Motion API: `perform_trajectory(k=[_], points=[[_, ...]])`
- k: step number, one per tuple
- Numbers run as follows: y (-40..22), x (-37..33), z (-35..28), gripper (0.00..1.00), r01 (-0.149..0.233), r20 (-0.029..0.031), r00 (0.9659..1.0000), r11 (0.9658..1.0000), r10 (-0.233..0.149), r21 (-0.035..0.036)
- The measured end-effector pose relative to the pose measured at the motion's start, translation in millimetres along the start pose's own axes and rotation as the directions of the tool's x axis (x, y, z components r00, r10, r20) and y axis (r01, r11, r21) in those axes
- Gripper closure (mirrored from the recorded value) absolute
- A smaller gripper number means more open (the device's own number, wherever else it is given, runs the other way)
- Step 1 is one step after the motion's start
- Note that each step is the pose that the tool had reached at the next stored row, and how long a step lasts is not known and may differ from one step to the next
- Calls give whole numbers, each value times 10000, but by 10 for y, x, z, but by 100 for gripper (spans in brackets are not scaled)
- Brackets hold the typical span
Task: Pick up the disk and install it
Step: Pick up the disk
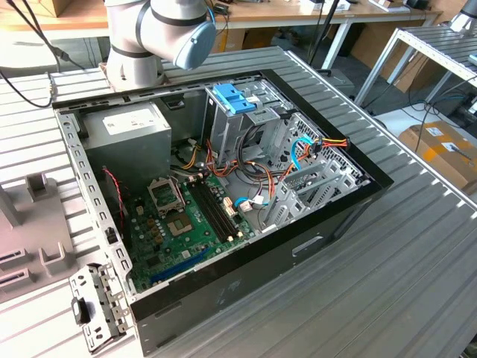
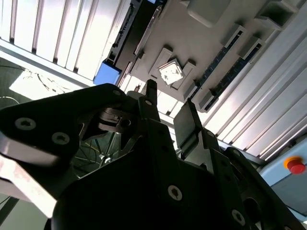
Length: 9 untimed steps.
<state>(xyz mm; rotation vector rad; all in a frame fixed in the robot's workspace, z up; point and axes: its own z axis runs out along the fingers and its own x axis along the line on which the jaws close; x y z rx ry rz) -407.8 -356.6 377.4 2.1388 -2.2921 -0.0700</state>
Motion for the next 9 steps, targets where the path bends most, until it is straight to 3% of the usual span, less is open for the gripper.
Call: perform_trajectory(k=[9], points=[[5, -79, 21, 58, 0, 0, 10000, 10000, 0, 1]])
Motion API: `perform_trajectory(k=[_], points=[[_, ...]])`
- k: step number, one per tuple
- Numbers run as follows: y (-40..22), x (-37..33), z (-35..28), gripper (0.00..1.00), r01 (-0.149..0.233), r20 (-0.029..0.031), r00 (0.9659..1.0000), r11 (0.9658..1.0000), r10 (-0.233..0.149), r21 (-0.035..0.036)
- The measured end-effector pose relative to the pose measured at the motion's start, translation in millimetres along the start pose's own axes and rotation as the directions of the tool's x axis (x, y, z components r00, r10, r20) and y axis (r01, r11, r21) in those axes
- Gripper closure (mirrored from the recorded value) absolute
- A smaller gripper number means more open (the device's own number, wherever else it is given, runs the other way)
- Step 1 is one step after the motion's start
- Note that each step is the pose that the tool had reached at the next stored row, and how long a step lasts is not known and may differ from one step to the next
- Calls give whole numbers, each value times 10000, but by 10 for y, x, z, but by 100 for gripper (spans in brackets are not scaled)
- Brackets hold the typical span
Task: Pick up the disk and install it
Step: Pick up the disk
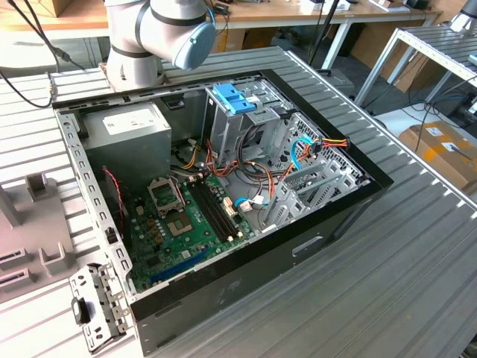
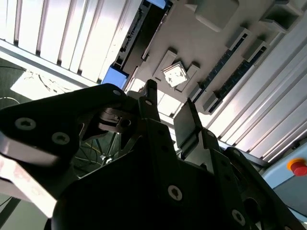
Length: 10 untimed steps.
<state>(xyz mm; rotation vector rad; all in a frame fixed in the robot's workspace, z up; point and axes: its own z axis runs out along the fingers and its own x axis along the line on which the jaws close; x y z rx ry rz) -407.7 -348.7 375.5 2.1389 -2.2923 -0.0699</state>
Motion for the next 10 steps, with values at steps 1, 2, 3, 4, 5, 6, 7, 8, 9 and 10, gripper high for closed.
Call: perform_trajectory(k=[1, 2, 3, 4, 5, 6, 7, 8, 9, 10], points=[[0, -5, 1, 58, 0, 0, 10000, 10000, 0, -1], [1, -15, 4, 58, 0, 0, 10000, 10000, 0, 0], [1, -22, 6, 58, 0, 0, 10000, 10000, 0, -1], [2, -28, 7, 58, 0, -1, 10000, 10000, 0, -1], [2, -39, 10, 58, 0, -1, 10000, 10000, 0, 0], [3, -44, 12, 58, 0, 0, 10000, 10000, 0, 1], [3, -44, 12, 58, 2, 0, 10000, 10000, -2, 0], [3, -44, 12, 58, 1, -1, 10000, 10000, -1, -1], [3, -45, 12, 58, 0, -1, 10000, 10000, 0, -1], [3, -45, 12, 58, 1, -1, 10000, 10000, -1, -1]])
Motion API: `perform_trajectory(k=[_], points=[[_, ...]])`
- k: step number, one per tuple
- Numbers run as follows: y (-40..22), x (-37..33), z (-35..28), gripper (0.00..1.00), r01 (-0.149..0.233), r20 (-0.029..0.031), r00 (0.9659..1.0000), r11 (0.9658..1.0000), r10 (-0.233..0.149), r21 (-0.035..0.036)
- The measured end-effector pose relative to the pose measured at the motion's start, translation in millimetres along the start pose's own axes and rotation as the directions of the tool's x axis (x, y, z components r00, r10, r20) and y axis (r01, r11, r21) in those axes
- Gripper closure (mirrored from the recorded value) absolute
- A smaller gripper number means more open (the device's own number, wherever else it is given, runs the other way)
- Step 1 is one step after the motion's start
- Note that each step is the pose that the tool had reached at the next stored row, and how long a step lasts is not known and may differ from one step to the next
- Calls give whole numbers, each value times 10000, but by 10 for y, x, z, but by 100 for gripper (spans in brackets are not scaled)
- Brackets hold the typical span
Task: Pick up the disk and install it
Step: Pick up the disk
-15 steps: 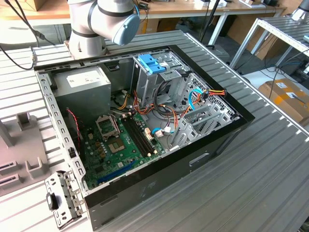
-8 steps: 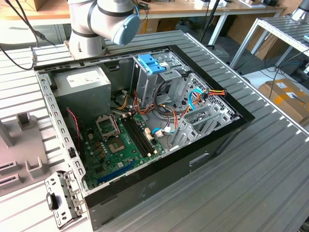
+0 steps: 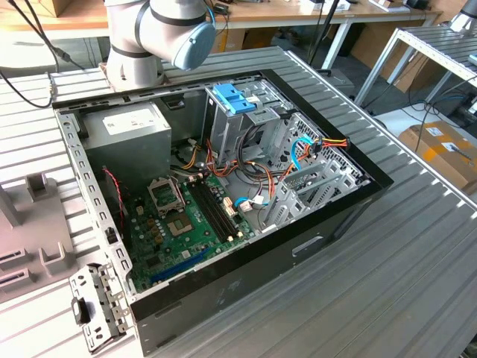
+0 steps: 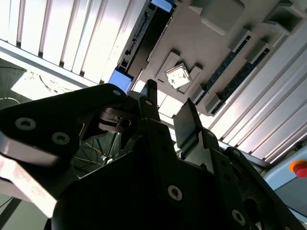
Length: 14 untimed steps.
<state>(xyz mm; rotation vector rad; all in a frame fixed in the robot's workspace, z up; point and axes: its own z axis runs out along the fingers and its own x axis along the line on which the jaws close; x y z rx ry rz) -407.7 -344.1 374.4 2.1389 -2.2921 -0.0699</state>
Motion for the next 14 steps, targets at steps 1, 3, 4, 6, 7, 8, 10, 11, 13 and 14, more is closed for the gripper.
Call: perform_trajectory(k=[1, 3, 4, 6, 7, 8, 10, 11, 13, 14], points=[[0, 0, 0, 58, 0, 0, 10000, 10000, 0, 0], [0, 0, 1, 58, 0, 0, 10000, 10000, 0, 0], [0, -1, 1, 58, -1, 1, 10000, 10000, 1, 0], [0, -1, 1, 58, 0, 0, 10000, 10000, 0, 0], [0, -1, 1, 58, 0, 0, 10000, 10000, 0, 0], [0, -1, 2, 58, 0, 0, 10000, 10000, 0, 1], [0, -2, 2, 51, 0, 0, 10000, 10000, 0, 0], [0, -2, 2, 45, 0, 0, 10000, 10000, 0, 0], [0, -2, 2, 39, 0, 0, 10000, 10000, 0, 0], [0, -2, 3, 33, 0, 0, 10000, 10000, 0, 0]])
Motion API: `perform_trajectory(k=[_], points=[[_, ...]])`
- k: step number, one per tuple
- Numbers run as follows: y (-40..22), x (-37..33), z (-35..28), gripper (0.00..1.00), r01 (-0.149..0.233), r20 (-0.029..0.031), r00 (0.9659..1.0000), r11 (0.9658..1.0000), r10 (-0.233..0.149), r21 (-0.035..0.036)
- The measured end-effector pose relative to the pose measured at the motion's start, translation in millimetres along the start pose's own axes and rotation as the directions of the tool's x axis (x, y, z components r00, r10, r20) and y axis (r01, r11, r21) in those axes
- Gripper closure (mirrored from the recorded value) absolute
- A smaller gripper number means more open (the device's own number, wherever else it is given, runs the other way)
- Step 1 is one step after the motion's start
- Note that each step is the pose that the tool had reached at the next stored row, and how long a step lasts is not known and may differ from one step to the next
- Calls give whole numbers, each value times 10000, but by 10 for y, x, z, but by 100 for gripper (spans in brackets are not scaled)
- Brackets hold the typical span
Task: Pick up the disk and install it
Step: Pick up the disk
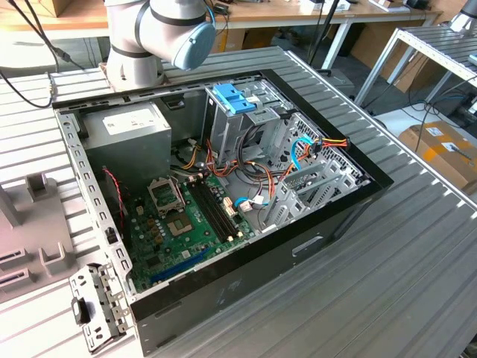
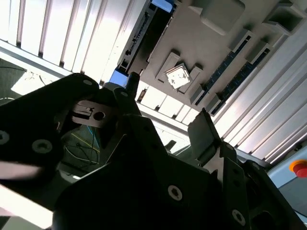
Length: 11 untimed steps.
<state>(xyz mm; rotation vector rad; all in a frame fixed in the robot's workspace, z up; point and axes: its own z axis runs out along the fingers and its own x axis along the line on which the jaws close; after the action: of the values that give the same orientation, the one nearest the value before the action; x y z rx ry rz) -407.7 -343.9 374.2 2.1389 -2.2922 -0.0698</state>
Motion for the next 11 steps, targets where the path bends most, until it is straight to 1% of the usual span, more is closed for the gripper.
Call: perform_trajectory(k=[1, 2, 11], points=[[0, 0, 0, 33, 0, 0, 10000, 10000, 0, 0], [0, -1, 0, 26, 0, 0, 10000, 10000, 0, -1], [1, -10, 4, 26, -2, 0, 10000, 10000, 2, 0]])
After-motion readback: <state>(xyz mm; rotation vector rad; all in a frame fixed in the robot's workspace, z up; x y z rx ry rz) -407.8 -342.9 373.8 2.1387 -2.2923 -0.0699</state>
